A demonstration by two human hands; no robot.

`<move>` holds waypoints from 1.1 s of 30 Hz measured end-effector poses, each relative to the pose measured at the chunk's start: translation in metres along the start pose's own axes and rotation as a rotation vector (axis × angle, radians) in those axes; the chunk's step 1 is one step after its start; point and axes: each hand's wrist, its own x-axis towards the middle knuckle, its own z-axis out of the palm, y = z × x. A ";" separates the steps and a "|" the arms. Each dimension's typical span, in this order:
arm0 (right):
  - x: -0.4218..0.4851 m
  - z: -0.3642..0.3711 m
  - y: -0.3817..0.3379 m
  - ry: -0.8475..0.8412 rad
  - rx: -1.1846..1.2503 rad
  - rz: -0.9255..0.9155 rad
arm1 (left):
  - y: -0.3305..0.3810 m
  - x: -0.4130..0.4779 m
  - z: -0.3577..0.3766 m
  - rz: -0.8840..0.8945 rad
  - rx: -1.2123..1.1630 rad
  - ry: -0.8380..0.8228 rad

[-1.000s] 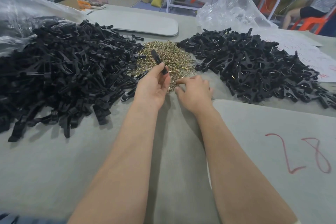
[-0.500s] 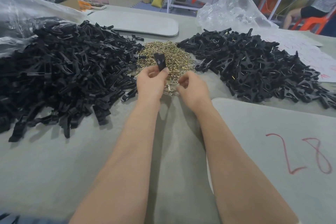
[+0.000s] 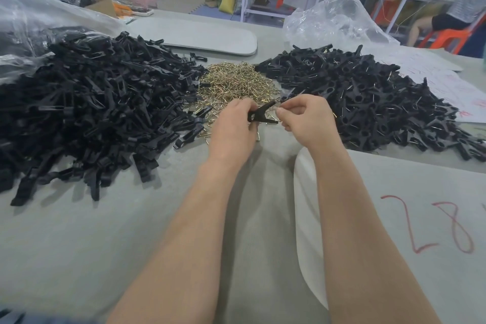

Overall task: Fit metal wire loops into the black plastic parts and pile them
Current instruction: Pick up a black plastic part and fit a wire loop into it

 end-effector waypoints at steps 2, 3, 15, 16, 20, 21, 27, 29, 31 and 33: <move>0.000 -0.001 0.000 -0.015 -0.006 -0.003 | 0.001 0.000 0.000 0.017 -0.002 -0.013; 0.000 -0.001 0.000 -0.026 -0.013 -0.009 | 0.001 0.000 0.000 0.029 -0.003 -0.024; 0.001 -0.004 0.002 -0.029 -0.060 0.034 | 0.001 0.000 -0.002 0.099 0.032 -0.090; 0.001 -0.004 0.002 -0.039 -0.067 0.034 | 0.001 0.000 -0.003 0.102 0.035 -0.099; -0.002 -0.012 0.000 -0.203 0.324 0.133 | 0.001 0.000 -0.008 0.079 -0.078 -0.194; -0.003 -0.015 0.001 -0.264 0.508 0.188 | 0.003 -0.001 -0.010 0.067 -0.138 -0.215; -0.009 -0.019 0.007 -0.597 0.722 0.447 | 0.010 -0.005 -0.016 0.062 -0.343 -0.186; -0.010 -0.015 0.007 -0.676 0.717 0.449 | 0.009 -0.006 -0.016 0.113 -0.306 -0.157; -0.010 -0.013 0.006 -0.665 0.743 0.432 | 0.009 -0.005 -0.015 0.176 -0.232 -0.117; -0.009 -0.011 0.005 -0.633 0.726 0.403 | 0.009 -0.004 -0.015 0.198 -0.213 -0.099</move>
